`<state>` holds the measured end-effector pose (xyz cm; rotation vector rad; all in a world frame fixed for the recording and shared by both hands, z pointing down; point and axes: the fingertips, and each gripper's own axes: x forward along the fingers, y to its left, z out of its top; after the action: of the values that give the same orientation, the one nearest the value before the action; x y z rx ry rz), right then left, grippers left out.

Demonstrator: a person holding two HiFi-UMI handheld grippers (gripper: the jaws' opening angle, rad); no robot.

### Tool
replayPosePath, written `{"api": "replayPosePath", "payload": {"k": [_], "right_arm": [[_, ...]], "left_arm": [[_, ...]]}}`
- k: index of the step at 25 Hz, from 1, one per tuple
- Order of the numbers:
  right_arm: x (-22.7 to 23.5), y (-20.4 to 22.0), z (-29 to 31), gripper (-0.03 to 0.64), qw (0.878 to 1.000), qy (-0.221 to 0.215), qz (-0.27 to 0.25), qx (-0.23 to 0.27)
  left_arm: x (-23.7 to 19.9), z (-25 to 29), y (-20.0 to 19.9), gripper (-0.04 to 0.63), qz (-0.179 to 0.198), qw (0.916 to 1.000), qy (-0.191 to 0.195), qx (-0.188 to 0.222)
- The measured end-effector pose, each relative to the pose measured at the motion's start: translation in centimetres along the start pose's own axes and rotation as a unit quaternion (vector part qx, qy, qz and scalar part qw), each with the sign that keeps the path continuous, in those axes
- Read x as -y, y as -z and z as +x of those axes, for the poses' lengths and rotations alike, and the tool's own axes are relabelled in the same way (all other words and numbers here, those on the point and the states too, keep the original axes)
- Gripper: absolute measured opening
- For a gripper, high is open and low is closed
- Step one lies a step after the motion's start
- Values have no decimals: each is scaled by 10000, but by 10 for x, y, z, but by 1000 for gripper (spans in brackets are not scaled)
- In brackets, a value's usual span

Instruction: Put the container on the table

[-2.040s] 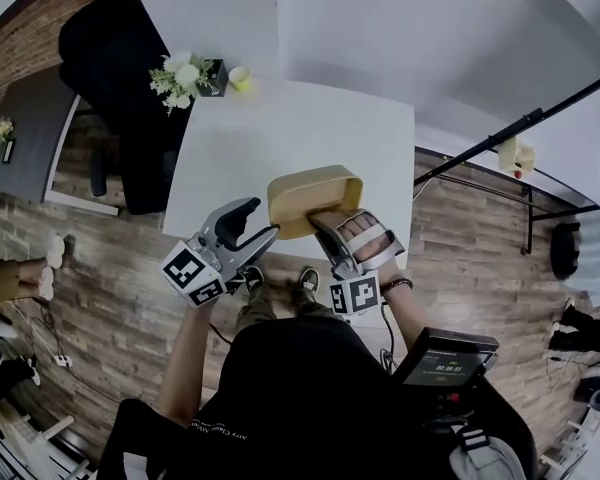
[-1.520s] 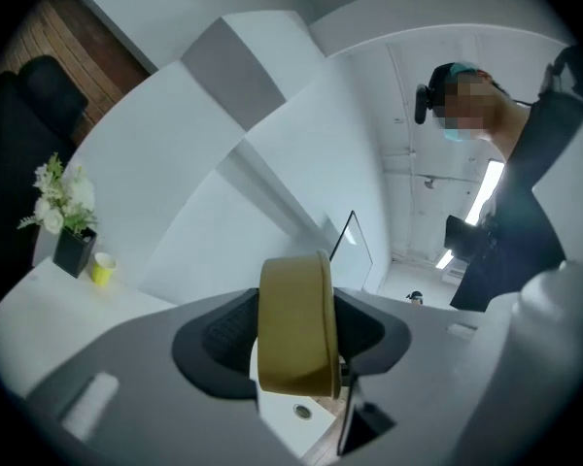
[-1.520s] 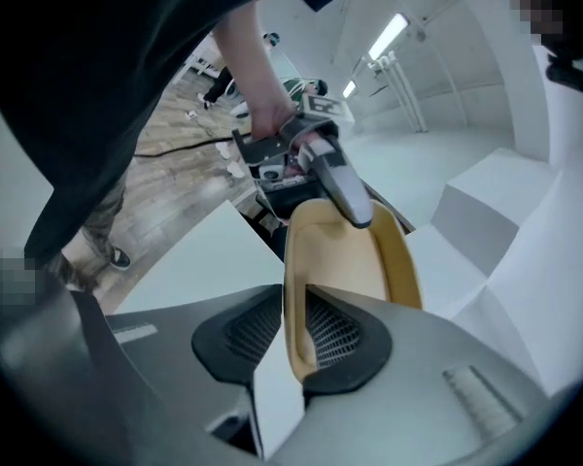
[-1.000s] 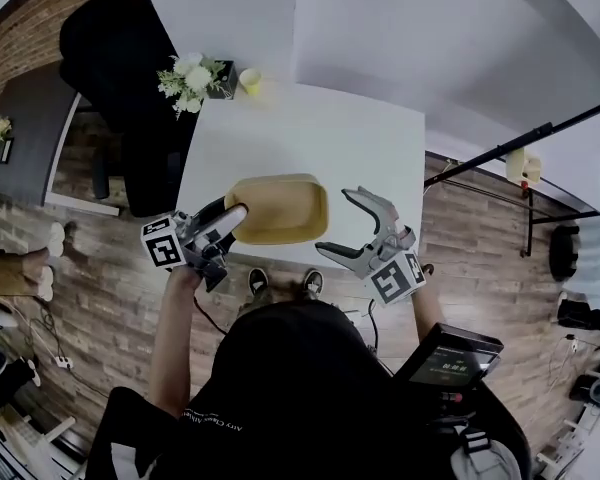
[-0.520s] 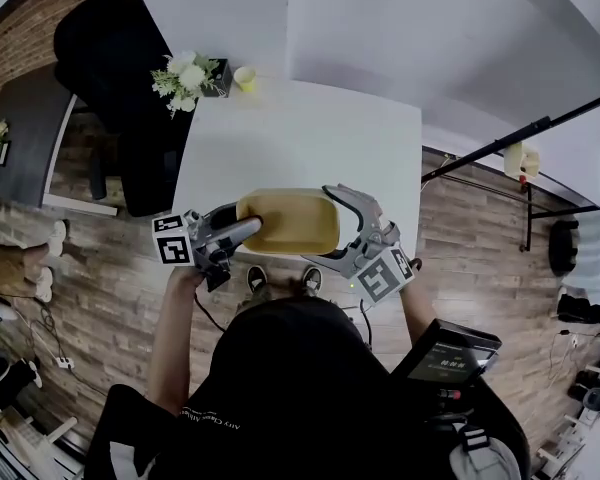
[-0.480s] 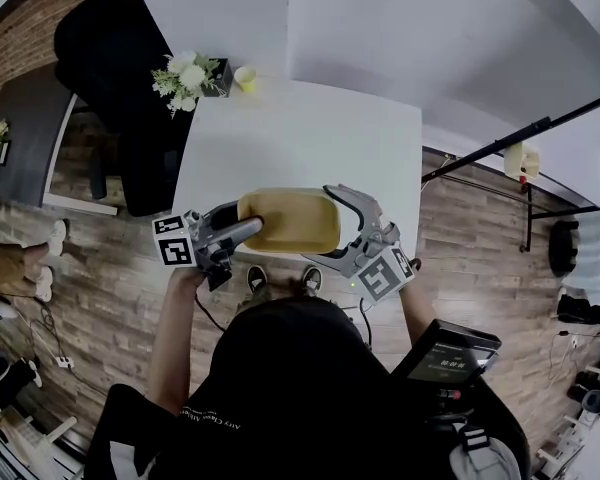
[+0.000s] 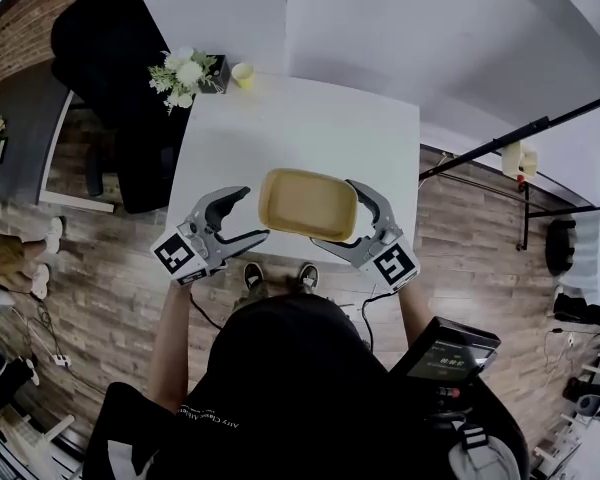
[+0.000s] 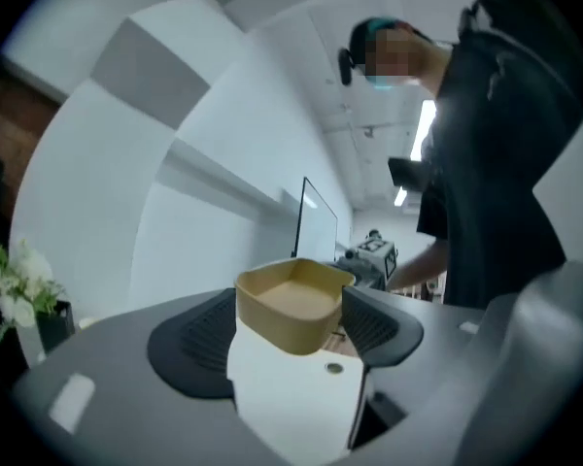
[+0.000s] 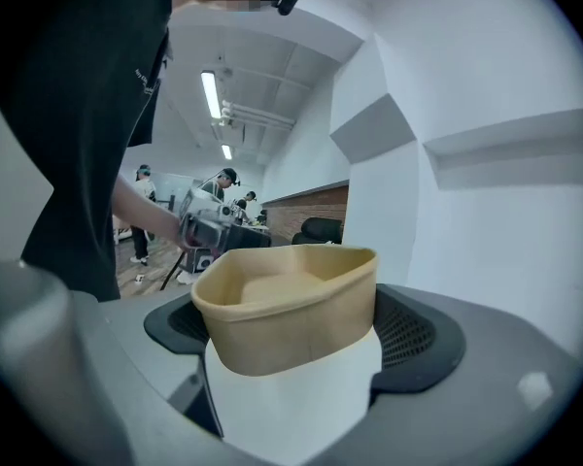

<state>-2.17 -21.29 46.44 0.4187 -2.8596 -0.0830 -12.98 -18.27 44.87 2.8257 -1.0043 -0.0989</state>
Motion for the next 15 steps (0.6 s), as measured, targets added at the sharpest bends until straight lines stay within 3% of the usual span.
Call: {"api": "replayPosePath", "payload": {"k": [2,5,7,11,15], "right_arm": [[3,2,-2,515,9997,81,231,44],[1,4,-2,514,9991,92,402,120],[-2,6,-1,514,9987,90,490,140],[-9,14,2,512,9983,122,567,33],[-10,26,6,512,9987,180,436,-196]], "left_arm": [[7,8,13,328,239,9993,-47,-281],[8,17,17,335,189,9994,-272,-106],[11,20,22,334,131,9992,-333,-200],[16,23,31,334,64,9989,-329,-319],[8,21,48,331,306,9973,-467,-467]]}}
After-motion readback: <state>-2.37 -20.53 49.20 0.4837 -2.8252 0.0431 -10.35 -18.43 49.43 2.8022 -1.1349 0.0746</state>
